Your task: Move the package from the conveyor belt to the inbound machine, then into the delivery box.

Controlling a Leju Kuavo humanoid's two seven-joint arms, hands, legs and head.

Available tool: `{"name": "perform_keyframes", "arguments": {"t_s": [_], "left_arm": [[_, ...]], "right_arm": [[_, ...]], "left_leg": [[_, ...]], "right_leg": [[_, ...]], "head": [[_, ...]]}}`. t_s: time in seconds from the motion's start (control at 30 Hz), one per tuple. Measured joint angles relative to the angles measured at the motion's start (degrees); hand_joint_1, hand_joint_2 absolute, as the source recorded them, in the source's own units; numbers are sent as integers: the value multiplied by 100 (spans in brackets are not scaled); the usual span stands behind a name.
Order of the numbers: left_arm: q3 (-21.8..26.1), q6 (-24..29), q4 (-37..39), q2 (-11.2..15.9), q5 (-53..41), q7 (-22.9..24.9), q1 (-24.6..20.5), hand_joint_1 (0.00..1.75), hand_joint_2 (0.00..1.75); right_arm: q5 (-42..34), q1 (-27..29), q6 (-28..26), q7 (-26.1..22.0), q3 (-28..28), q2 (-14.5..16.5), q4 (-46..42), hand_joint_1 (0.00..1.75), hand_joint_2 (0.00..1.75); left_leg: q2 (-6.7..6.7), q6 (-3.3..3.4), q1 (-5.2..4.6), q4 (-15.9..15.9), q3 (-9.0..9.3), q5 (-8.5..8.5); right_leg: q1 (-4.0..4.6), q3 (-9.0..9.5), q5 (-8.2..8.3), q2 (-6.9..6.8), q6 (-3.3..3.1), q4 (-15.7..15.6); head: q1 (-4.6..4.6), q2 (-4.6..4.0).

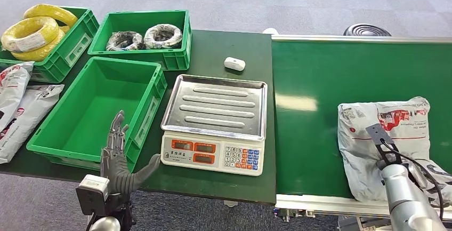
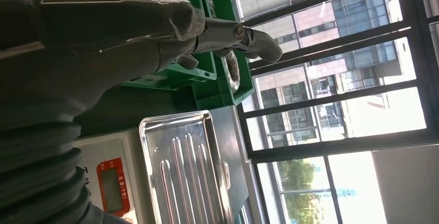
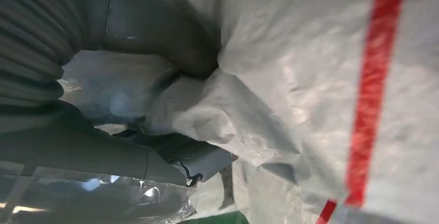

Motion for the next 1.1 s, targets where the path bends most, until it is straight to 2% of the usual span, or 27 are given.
{"name": "perform_keyframes", "arguments": {"t_s": [0.13, 0.3, 0.43, 0.53, 0.63, 0.77, 0.9, 1.1], "left_arm": [[13, 14, -43, 1, 32, -11, 65, 0, 175], [32, 17, -89, 3, 36, -13, 110, 0, 175], [71, 48, -117, -1, 36, -52, 131, 0, 175], [98, 117, -143, -9, 12, -132, 111, 0, 175], [161, 184, -146, -13, -28, -222, 21, 0, 175], [302, 98, -146, -24, -57, -260, -188, 0, 175], [450, -60, -157, -49, -78, -231, -378, 0, 175], [687, -165, -216, -103, -126, -160, -521, 0, 175]], "right_arm": [[34, -168, -691, -559, 4, 119, -18, 175, 175], [14, -323, -890, -773, 7, 232, -47, 175, 175], [-210, -345, -1550, -1832, 37, 395, -341, 175, 175], [-445, -369, -1715, -2475, 270, 651, -1007, 175, 175], [-631, -379, -1426, -2741, 798, 965, -1868, 175, 175], [-564, -537, -618, -2875, 1777, 1414, -2580, 175, 175], [-449, -761, -300, -2886, 2696, 1799, -2817, 175, 175], [-511, -935, 375, -3156, 3507, 2132, -2870, 175, 175]], "left_leg": [[0, -1, 1, 0, 0, 1], [-8, -1, 1, 0, -6, 1], [-4, 0, -2, -1, -13, 2], [-1, 0, 0, 0, -9, 4], [-1, -2, 4, -1, -8, 9], [21, -6, 10, -2, -4, 12], [11, -10, 15, -2, -2, 16], [7, -10, 13, -2, -11, 15]], "right_leg": [[0, -4, 0, -1, -1, 1], [0, -4, -1, -14, 0, 2], [0, -6, 0, -11, 0, 4], [1, -8, 0, -7, -1, 4], [5, -7, 1, -7, -2, 6], [11, -11, 3, 9, -5, 11], [12, -11, 2, 1, -6, 11], [9, -12, 2, 0, -6, 9]], "head": [[-1, 0], [1, -1], [-1, 0], [-1, 0], [-1, -1], [-1, -1], [0, -1], [2, 0]]}}
